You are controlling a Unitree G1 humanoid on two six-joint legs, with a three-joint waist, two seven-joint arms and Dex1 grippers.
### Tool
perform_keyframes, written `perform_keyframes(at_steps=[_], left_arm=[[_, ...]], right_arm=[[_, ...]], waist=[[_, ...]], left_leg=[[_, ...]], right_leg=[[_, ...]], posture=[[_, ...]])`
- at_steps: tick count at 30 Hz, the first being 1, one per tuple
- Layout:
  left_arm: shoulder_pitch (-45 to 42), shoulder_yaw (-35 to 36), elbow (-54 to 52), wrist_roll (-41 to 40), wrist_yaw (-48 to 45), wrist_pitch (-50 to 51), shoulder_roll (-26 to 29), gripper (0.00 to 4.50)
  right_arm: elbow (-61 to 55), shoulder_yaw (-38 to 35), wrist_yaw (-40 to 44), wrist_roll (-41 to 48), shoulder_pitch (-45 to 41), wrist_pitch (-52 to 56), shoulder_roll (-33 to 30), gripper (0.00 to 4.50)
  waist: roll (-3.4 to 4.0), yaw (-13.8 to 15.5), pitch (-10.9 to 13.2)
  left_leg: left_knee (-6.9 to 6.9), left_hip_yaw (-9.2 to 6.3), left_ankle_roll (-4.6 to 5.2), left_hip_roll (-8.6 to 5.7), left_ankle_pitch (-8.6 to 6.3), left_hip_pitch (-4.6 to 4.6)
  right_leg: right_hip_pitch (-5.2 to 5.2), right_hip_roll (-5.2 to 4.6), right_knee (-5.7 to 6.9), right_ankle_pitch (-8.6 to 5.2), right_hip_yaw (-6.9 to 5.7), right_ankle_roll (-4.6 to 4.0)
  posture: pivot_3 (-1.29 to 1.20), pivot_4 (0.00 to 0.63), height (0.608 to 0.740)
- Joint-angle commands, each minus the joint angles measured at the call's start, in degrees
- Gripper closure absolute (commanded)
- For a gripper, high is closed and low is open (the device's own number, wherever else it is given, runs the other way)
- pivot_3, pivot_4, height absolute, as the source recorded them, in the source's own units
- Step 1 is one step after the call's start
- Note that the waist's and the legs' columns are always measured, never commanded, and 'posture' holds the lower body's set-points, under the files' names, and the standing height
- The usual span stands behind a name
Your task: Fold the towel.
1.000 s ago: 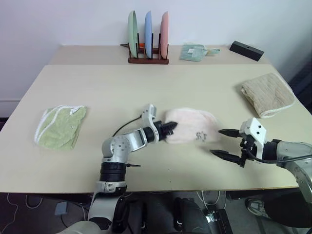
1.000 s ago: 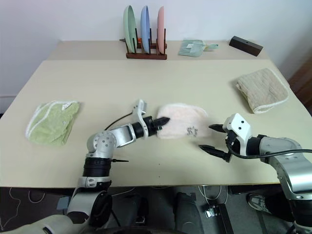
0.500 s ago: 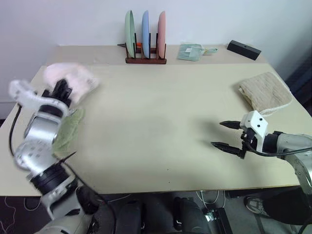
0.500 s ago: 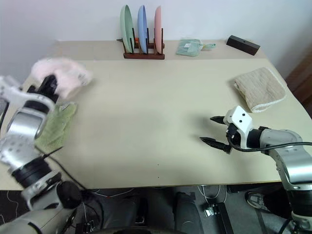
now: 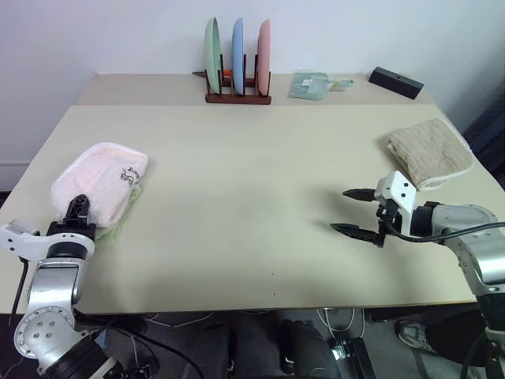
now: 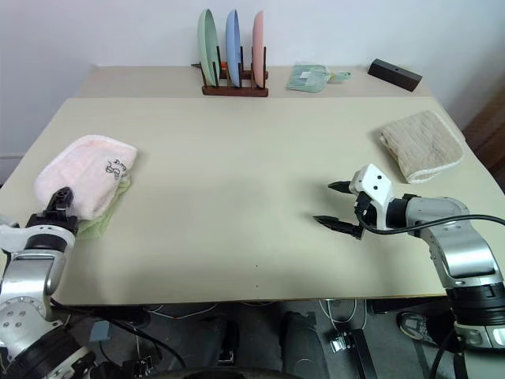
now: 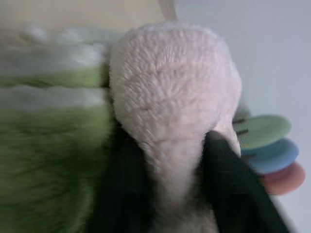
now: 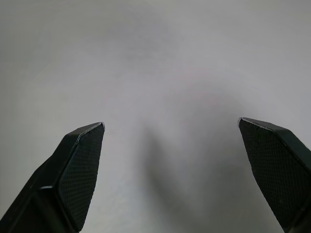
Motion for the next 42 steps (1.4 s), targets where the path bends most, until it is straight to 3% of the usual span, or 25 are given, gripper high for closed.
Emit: perform_keyframes(at_steps=[1, 3, 6, 9, 12, 16, 18, 20, 22, 27, 33, 42], left_arm=[[1.53, -1.43, -1.08, -3.65, -0.16, -2.03, 1.79, 0.88], [3.33, -2.41, -1.31, -6.48, -1.05, -1.42, 3.03, 0.09], [5.4, -3.84, -1.8, -9.5, -2.03, -1.53, 4.44, 0.09], [15.25, -6.63, -5.74, -13.57, -6.6, 3.42, 6.72, 0.09], [22.93, -11.29, -9.08, -13.25, -11.87, 6.93, 9.73, 0.09], [26.0, -16.55, -13.75, -11.86, -16.4, 7.2, 13.05, 0.09], [25.49, -18.96, -15.67, -8.14, -17.66, 5.78, 14.0, 0.09], [19.39, -28.42, -18.87, 8.42, -21.96, 3.41, 21.13, 0.09], [12.62, -33.54, -16.72, 18.45, -24.28, 0.09, 25.07, 0.09], [2.3, -41.48, -10.26, 34.45, -30.58, -7.52, 28.97, 0.09], [-1.69, -45.98, -3.61, 43.28, -38.67, -11.32, 30.41, 0.09], [-3.9, -46.85, 1.6, 47.11, -44.58, -13.71, 26.74, 0.09]], right_arm=[[-2.21, -0.48, -0.73, 0.23, -0.8, 0.58, 0.28, 0.0], [-2.82, -0.39, -1.2, 0.28, -0.79, 1.1, 0.42, 0.0], [-3.22, -0.42, -1.47, 0.34, -0.69, 1.42, 0.39, 0.0], [-3.51, -1.09, -2.1, 0.25, -0.48, 1.78, 0.07, 0.0], [-2.98, -1.48, -2.16, 0.23, -0.45, 1.57, -0.12, 0.0], [-2.34, -1.68, -1.8, 0.29, -0.37, 1.31, -0.25, 0.0], [-0.95, -1.95, -1.18, 0.19, -0.56, 0.57, -0.49, 0.0], [0.78, -1.6, -1.01, -0.24, -1.56, -0.16, -0.25, 0.0], [1.19, -1.03, -1.88, -0.71, -2.38, -0.25, 0.48, 0.0], [6.6, -2.07, -6.47, -3.71, -3.77, -4.56, 2.53, 0.0], [8.37, -5.61, -8.46, -2.6, -1.63, -6.16, 3.33, 0.0], [4.5, -9.44, -7.96, 1.08, 3.72, -3.68, 3.62, 0.0]], waist=[[0.0, 0.16, 0.0], [0.0, 0.18, 0.0], [0.01, 0.17, 0.0], [0.01, -0.13, -0.01], [0.02, -0.87, -0.01], [0.02, -0.56, -0.01], [0.03, -0.82, -0.02], [0.04, -0.58, -0.02], [0.1, -0.32, -0.03], [0.16, -1.14, -0.07], [0.17, -0.87, -0.07], [0.17, -0.87, -0.07]], left_leg=[[0.0, 0.01, 0.0, 0.0, 0.0, 0.0], [0.0, 0.02, 0.01, 0.0, 0.0, 0.0], [-0.01, 0.02, 0.02, 0.0, -0.01, 0.01], [-0.01, 0.03, 0.06, 0.01, -0.03, 0.0], [-0.03, 0.06, 0.1, 0.01, -0.06, 0.0], [-0.03, 0.01, 0.37, 0.01, -0.22, -0.02], [-0.03, 0.01, 0.38, 0.01, -0.22, -0.01], [-0.04, 0.02, 0.38, 0.02, -0.22, 0.01], [-0.03, -0.04, 0.31, 0.0, -0.15, -0.04], [-0.1, 0.19, 0.07, 0.08, -0.01, 0.03], [-0.14, 0.23, 0.07, 0.14, -0.01, -0.08], [-0.11, 0.18, 0.35, 0.18, -0.16, -0.08]], right_leg=[[0.0, 0.0, 0.0, 0.0, 0.0, 0.0], [0.0, 0.0, 0.0, 0.0, 0.0, -0.01], [-0.01, 0.0, -0.01, -0.01, 0.0, -0.02], [0.0, -0.01, -0.03, -0.01, 0.0, -0.02], [-0.01, -0.04, -0.08, -0.02, 0.02, -0.04], [-0.01, -0.06, -0.08, -0.04, -0.02, -0.06], [-0.01, -0.06, -0.08, -0.04, -0.01, -0.07], [-0.02, -0.03, -0.08, -0.05, 0.0, -0.1], [-0.01, 0.18, -0.06, -0.06, -0.1, -0.17], [-0.03, 0.29, -0.12, 0.0, -0.02, -0.19], [-0.14, 0.37, -0.13, 0.02, -0.02, -0.12], [-0.11, 0.35, -0.1, 0.11, -0.02, 0.04]], posture=[[0.0, 0.15, 0.74], [0.0, 0.15, 0.74], [0.0, 0.15, 0.74], [0.0, 0.15, 0.74], [0.0, 0.15, 0.74], [0.0, 0.15, 0.74], [0.0, 0.15, 0.74], [0.0, 0.15, 0.74], [0.0, 0.15, 0.74], [0.0, 0.15, 0.74], [0.0, 0.15, 0.74], [0.0, 0.15, 0.74]])
